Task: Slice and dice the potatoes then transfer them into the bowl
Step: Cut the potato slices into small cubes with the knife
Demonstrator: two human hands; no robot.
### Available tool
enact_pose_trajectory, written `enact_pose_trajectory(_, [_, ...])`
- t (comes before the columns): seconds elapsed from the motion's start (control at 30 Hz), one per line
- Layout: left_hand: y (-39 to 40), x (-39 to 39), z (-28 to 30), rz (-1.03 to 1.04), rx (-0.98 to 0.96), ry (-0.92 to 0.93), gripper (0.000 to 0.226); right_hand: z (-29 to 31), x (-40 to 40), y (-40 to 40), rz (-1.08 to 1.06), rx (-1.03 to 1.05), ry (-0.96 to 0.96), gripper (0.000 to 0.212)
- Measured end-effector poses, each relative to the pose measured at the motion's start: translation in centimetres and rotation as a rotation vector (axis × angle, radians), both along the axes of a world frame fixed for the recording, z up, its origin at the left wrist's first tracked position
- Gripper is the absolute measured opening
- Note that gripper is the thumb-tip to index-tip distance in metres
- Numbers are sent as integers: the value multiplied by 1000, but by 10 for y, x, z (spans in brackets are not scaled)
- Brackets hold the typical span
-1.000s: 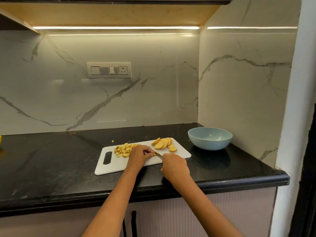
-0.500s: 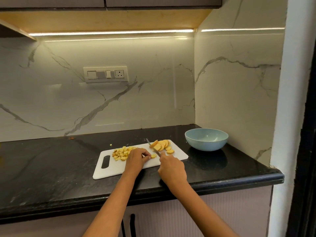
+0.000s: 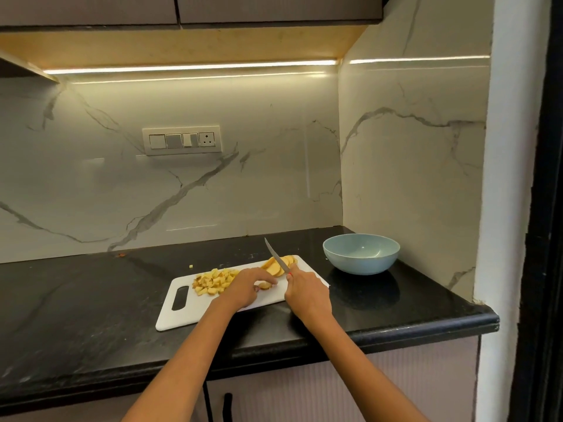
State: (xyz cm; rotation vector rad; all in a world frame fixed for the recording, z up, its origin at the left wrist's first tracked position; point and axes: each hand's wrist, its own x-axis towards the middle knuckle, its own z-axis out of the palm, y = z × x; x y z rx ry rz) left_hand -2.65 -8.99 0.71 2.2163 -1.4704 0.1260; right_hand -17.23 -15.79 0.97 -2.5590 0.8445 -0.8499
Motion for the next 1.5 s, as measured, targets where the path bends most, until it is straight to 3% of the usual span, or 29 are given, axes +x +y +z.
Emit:
enact_pose_trajectory(0.2, [-4,0,3,62,28,-33,34,1,0,-2,22,0,6,31])
enact_pose_trajectory(0.5, [15,-11,-16,143,-320,141,33,2,-12,21,38,-193,247,31])
enact_pose_trajectory(0.97, [17,-16,-13,161,-332,103,24,9,-20,49,20,-271,373,26])
enact_pose_trajectory(1.23, [18,-17,-13,189,-347,129,24,8,-22,51,-6,-64,273,31])
enact_pose_trajectory(1.5, [18,-17,-13,202,-301,123,17,11,-21,56,-9,-82,318,32])
